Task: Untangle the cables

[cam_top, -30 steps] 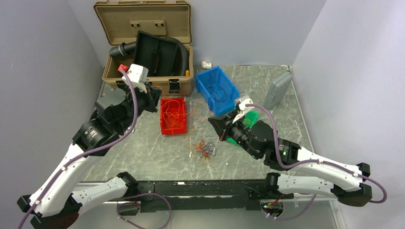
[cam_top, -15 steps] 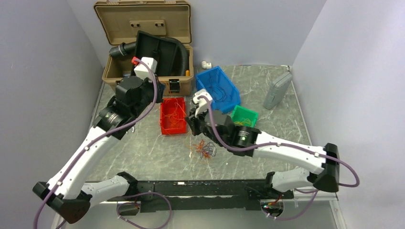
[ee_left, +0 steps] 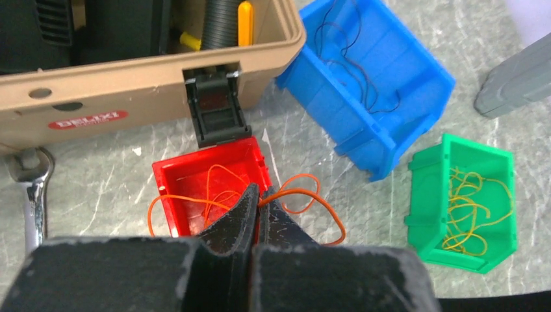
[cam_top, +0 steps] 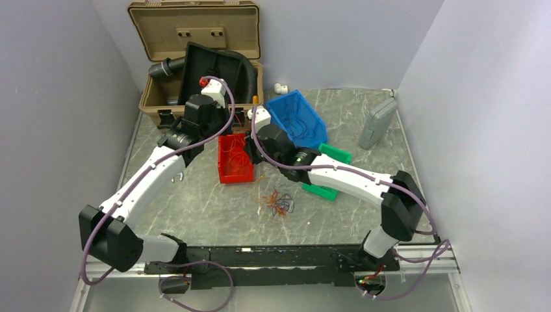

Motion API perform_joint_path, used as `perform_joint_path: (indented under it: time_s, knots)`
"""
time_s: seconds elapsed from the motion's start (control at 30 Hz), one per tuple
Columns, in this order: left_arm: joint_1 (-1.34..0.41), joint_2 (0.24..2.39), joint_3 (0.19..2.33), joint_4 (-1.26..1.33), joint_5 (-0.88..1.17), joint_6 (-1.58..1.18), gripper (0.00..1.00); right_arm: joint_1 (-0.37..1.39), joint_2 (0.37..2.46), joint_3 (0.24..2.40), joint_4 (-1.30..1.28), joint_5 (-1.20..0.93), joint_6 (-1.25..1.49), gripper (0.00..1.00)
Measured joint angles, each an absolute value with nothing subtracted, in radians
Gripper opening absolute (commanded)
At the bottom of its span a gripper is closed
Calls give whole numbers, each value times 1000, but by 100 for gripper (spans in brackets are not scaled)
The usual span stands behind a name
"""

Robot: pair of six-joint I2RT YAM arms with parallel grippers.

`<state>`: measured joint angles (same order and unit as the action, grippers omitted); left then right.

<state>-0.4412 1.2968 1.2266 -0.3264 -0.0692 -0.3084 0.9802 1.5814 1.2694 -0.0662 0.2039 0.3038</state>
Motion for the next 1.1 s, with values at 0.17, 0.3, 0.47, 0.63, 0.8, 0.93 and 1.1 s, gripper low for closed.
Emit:
perform_joint_path:
  time_s: [0.17,0.3,0.47,0.63,0.8,0.93,1.1]
  knots:
    - [-424,1341,1164,-293,-78,-333,0,947,1669,1272,-44,138,337,0]
    - [-418,1394,1145,-307,-131,-364,0,933,1728,1278,-27,94,364,0]
    - [-414,1482,1146,-331,-175,-388,2,924,1848,1348,-29,65,386,0]
    - [-408,1578,1166,-376,-192,-418,13,912,1933,1393,-38,89,434,0]
    - [-405,1587,1165,-379,-177,-432,30,898,1964,1394,-61,158,470,0]
    - [-405,1581,1165,-386,-143,-429,57,898,1964,1411,-94,208,480,0]
    - [-405,1489,1165,-403,-120,-419,72,898,1964,1444,-117,244,479,11]
